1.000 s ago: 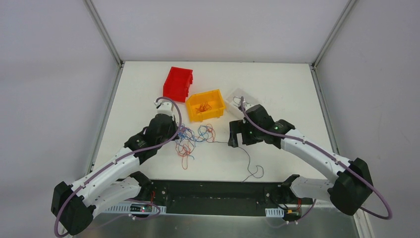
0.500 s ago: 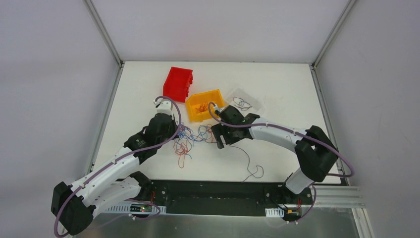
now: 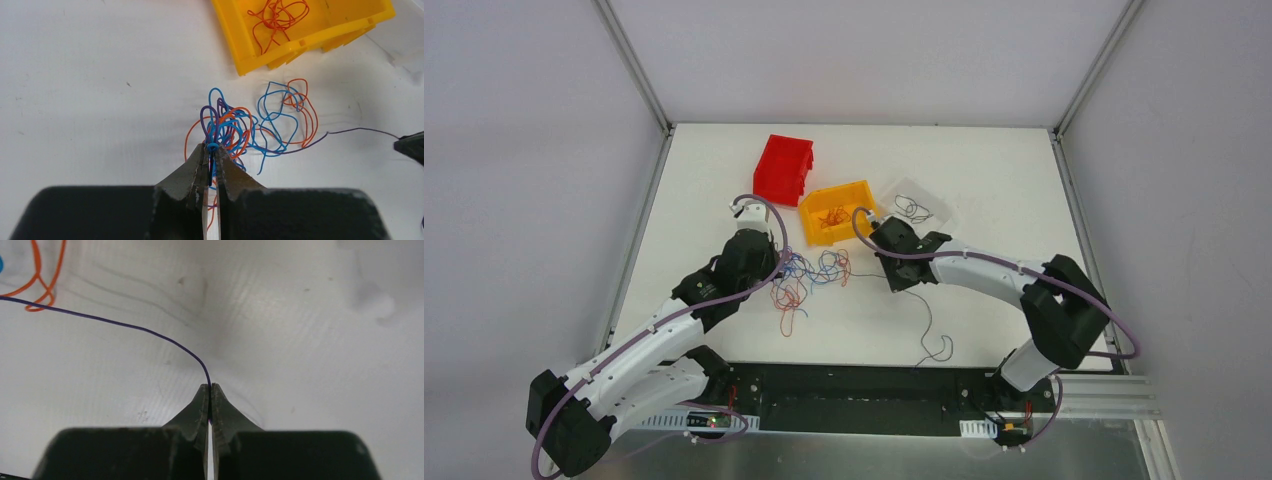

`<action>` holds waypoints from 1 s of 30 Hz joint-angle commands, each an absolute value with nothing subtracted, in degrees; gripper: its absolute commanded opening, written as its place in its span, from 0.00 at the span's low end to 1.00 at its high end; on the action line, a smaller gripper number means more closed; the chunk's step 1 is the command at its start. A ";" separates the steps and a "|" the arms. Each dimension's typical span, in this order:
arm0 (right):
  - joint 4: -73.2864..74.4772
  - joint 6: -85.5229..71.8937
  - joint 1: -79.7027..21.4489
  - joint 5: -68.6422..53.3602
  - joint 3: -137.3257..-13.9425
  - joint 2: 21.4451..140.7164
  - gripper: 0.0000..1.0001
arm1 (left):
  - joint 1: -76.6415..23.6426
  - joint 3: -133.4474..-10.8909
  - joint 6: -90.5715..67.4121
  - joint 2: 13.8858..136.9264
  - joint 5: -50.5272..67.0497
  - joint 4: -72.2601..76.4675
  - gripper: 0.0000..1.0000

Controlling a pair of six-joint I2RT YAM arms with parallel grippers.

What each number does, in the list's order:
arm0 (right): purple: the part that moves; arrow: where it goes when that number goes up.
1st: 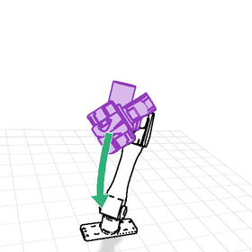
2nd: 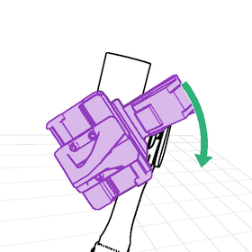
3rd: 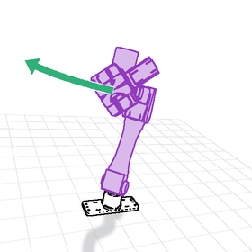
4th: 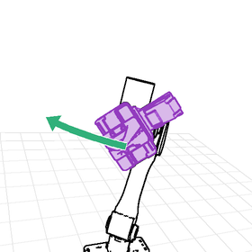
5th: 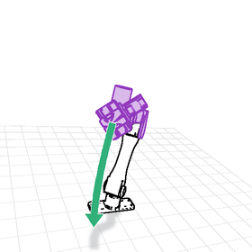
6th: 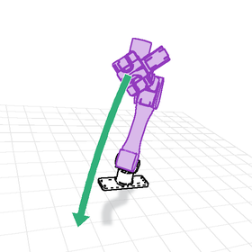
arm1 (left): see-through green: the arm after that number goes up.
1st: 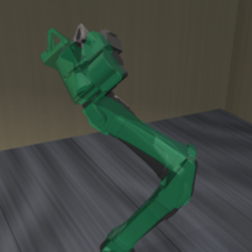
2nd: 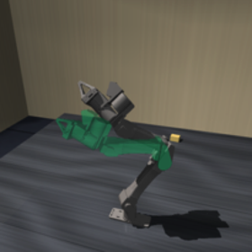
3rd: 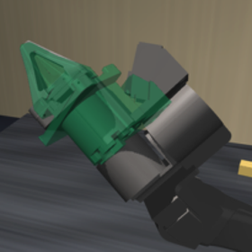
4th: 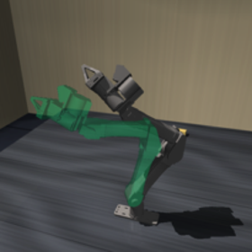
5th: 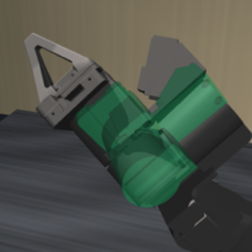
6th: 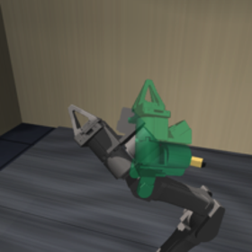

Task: Untangle the cables

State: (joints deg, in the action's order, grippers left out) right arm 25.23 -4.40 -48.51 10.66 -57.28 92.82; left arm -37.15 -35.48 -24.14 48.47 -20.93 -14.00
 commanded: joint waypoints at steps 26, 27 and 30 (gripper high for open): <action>25.83 -10.83 -22.76 30.09 -73.52 53.97 0.00 | -36.91 -35.50 -27.51 51.14 -27.81 -17.79 0.08; 25.84 -10.88 -22.54 29.97 -74.35 54.32 0.00 | -36.85 -35.63 -27.51 51.28 -27.99 -17.86 0.08; 25.58 -10.32 -21.97 31.36 -76.57 55.28 0.00 | -36.78 -36.13 -27.51 51.61 -28.98 -18.42 0.08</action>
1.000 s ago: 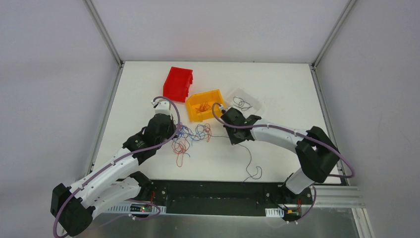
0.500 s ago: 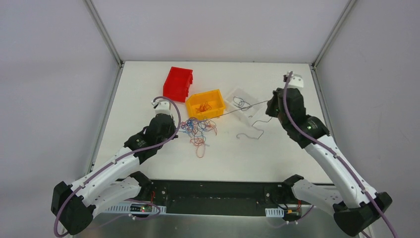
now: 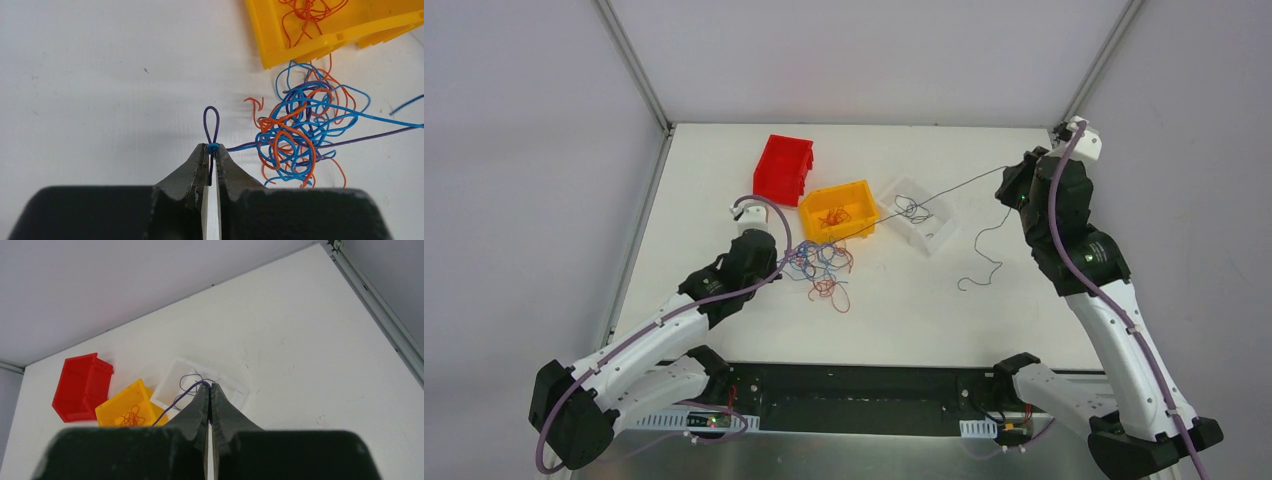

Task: Untangle the cables

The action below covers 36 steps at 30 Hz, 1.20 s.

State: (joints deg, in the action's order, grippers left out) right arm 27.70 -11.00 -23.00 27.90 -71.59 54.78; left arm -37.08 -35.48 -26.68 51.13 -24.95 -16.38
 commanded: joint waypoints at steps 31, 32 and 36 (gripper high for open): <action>30.37 -12.61 -20.45 -6.44 -94.11 63.68 0.00 | -39.95 -55.50 -10.13 76.37 9.02 9.63 0.96; 30.33 -12.73 -20.47 -6.43 -94.35 63.72 0.00 | -39.98 -57.06 -10.10 78.04 10.00 9.66 0.95; 30.56 -13.26 -20.48 -3.92 -96.26 64.07 0.00 | -39.99 -59.97 -12.83 83.88 8.55 8.49 0.77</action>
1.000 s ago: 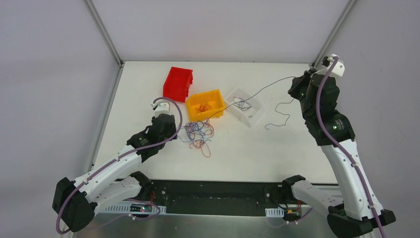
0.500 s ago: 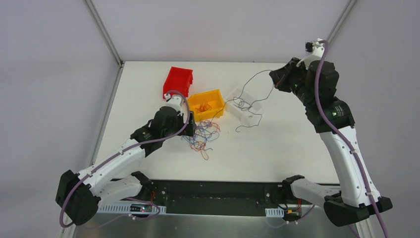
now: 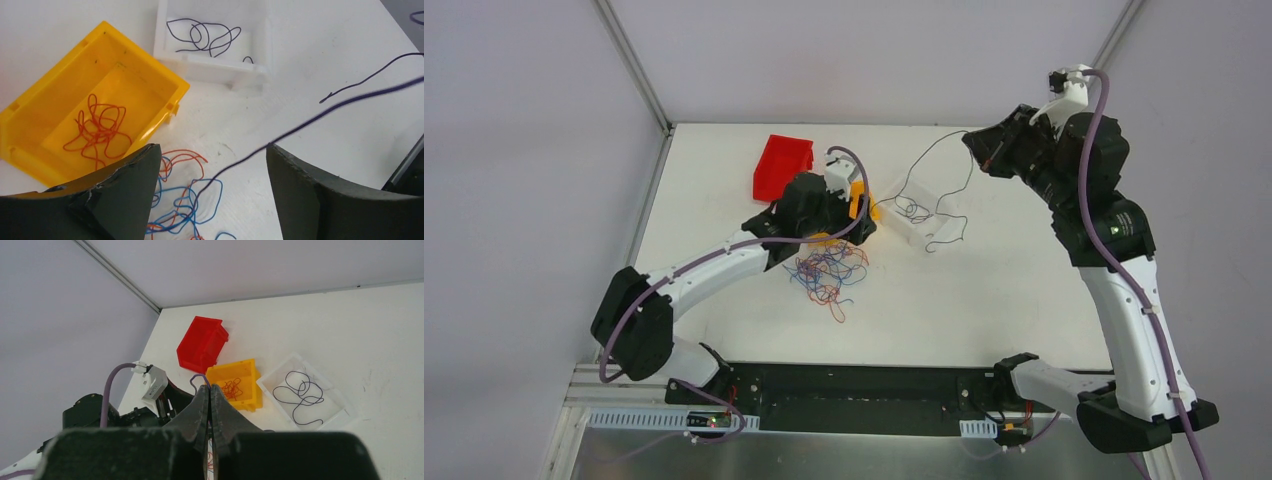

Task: Untangle the cables

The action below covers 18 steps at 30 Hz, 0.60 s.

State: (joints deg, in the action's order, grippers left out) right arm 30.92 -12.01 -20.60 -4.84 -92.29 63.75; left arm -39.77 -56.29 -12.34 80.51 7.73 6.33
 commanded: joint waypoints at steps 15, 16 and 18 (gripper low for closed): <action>30.99 -9.00 -20.39 22.53 -109.02 63.13 0.00 | -39.08 -34.72 -25.04 67.88 -12.49 -1.90 0.29; 30.80 -9.05 -20.37 22.39 -108.59 63.13 0.00 | -38.92 -34.27 -25.23 66.17 -14.01 -3.97 0.29; 30.28 -9.66 -20.34 21.87 -106.99 62.96 0.00 | -38.41 -34.61 -25.58 63.70 -17.27 -7.85 0.29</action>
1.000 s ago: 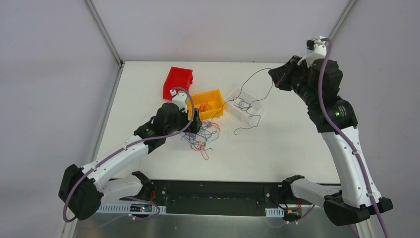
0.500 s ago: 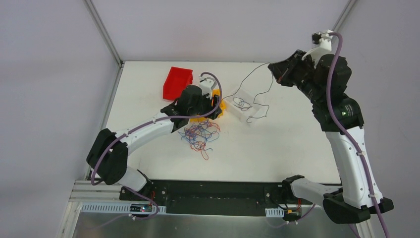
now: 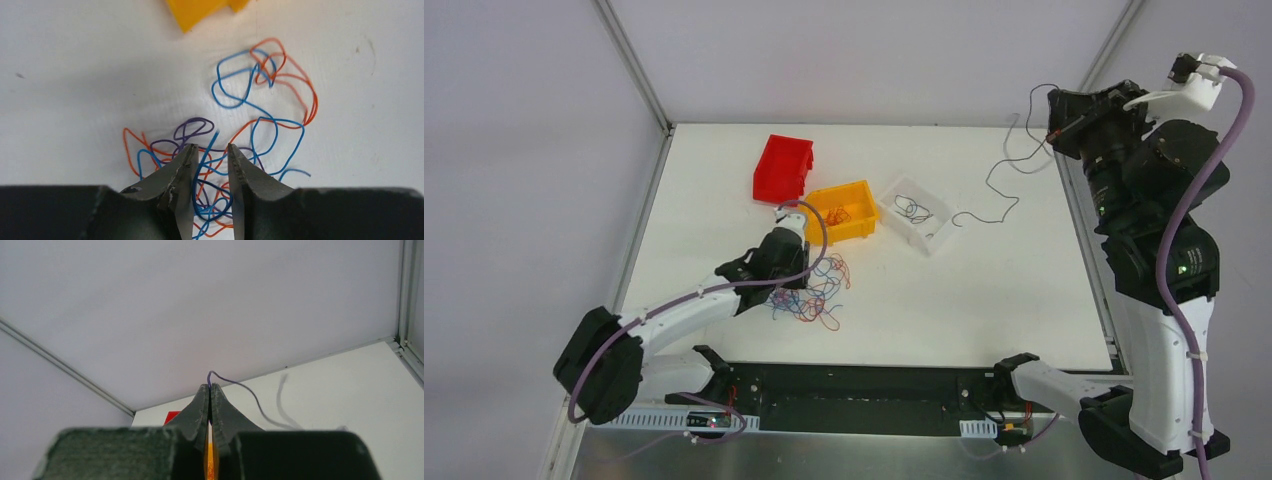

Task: Untangle the cables

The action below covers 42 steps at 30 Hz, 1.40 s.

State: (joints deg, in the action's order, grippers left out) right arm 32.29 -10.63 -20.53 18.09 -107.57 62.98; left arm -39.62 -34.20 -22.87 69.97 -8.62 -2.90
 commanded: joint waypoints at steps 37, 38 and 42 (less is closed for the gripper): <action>24.84 -10.10 -19.39 14.48 -97.50 73.18 0.00 | -37.62 -42.61 -23.60 48.23 -13.89 -17.08 0.99; 24.46 -10.11 -19.35 14.16 -97.58 73.62 0.00 | -37.62 -43.07 -23.53 48.19 -13.89 -17.16 0.99; 23.65 -9.95 -19.18 13.11 -98.47 75.53 0.00 | -37.62 -44.25 -23.22 48.64 -13.89 -17.39 0.99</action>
State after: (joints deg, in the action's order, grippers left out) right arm 26.76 -10.87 -19.68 14.79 -95.57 73.78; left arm -37.80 -41.17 -23.55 49.06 -13.96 -16.82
